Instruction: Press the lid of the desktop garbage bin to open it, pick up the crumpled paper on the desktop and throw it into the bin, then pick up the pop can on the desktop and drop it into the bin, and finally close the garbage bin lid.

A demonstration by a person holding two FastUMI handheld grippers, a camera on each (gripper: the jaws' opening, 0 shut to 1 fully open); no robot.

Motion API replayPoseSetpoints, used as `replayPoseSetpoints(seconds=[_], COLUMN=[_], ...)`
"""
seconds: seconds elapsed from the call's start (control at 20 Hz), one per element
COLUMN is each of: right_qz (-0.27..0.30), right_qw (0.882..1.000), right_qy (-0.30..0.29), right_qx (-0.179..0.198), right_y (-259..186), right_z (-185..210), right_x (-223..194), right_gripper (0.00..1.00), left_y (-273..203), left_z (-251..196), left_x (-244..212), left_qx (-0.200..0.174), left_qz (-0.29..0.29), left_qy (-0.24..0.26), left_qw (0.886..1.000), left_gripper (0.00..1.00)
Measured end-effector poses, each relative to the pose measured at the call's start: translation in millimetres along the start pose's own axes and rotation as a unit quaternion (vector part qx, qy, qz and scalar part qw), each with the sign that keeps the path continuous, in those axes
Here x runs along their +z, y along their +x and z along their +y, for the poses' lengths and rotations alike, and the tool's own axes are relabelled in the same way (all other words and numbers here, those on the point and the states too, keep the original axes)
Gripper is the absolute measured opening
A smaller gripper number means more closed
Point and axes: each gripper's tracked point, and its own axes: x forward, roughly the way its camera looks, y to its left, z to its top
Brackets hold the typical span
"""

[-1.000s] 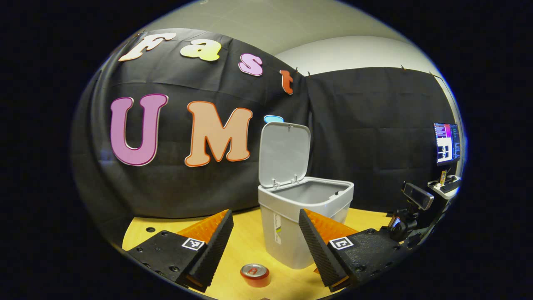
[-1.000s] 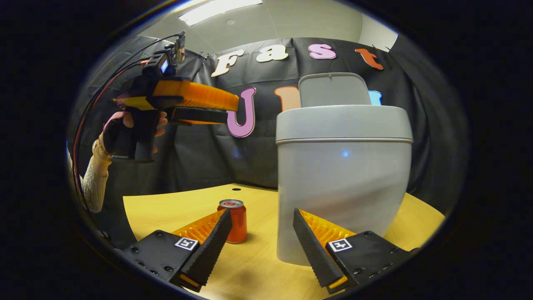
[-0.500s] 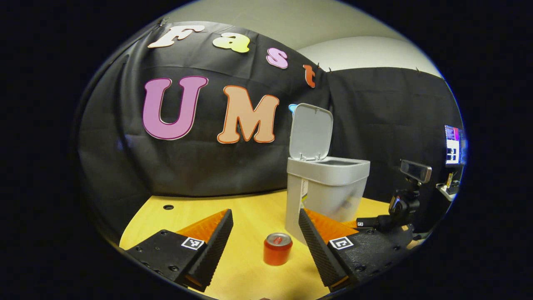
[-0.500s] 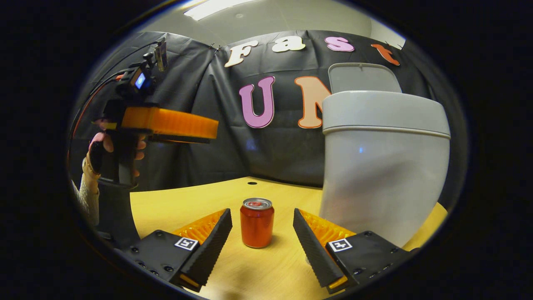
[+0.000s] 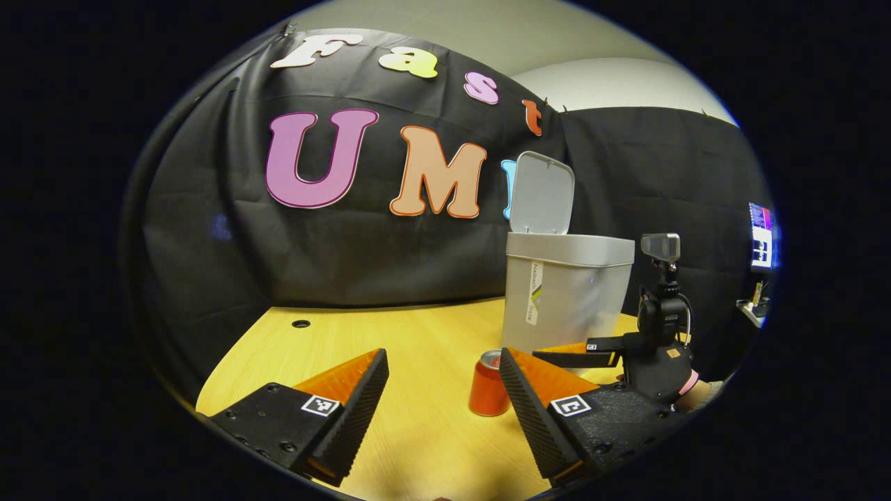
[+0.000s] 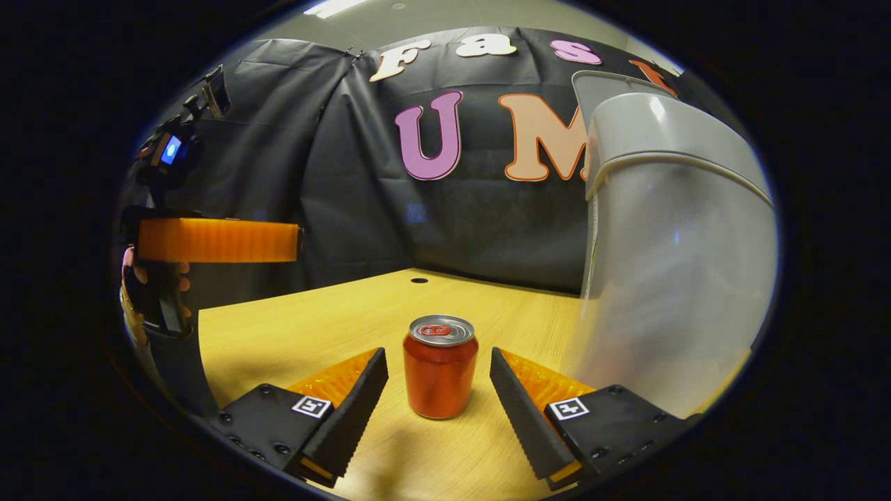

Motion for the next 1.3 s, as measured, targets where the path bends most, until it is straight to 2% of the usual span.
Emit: replayPoseSetpoints(seconds=[0.45, 0.8, 0.9, 0.95, 1.3], right_qz=[0.041, 0.058, 0.06, 0.06, 0.049], right_qw=[0.999, 0.998, 0.998, 0.998, 0.999], right_qy=[0.003, 0.013, 0.01, 0.009, 0.015], right_qx=[-0.013, -0.022, -0.025, -0.025, -0.018], right_y=[26, 41, 43, 42, 36], right_z=[2, 2, 2, 1, 3], right_x=[-16, -22, -22, -21, -9], right_gripper=[0.98, 1.0, 0.94, 0.87, 0.85], left_y=[-2, -1, -1, -1, 1], left_z=[3, 8, 8, 8, 14], left_x=[-5, -7, -8, -8, -9], left_qx=[-0.011, -0.005, -0.007, -0.007, 0.002], left_qz=[-0.004, -0.002, -0.003, -0.003, 0.0], left_qy=[-0.007, -0.002, -0.004, -0.006, -0.01], left_qw=[1.0, 1.0, 1.0, 1.0, 1.0], left_gripper=[0.95, 0.95, 0.94, 0.94, 0.95])
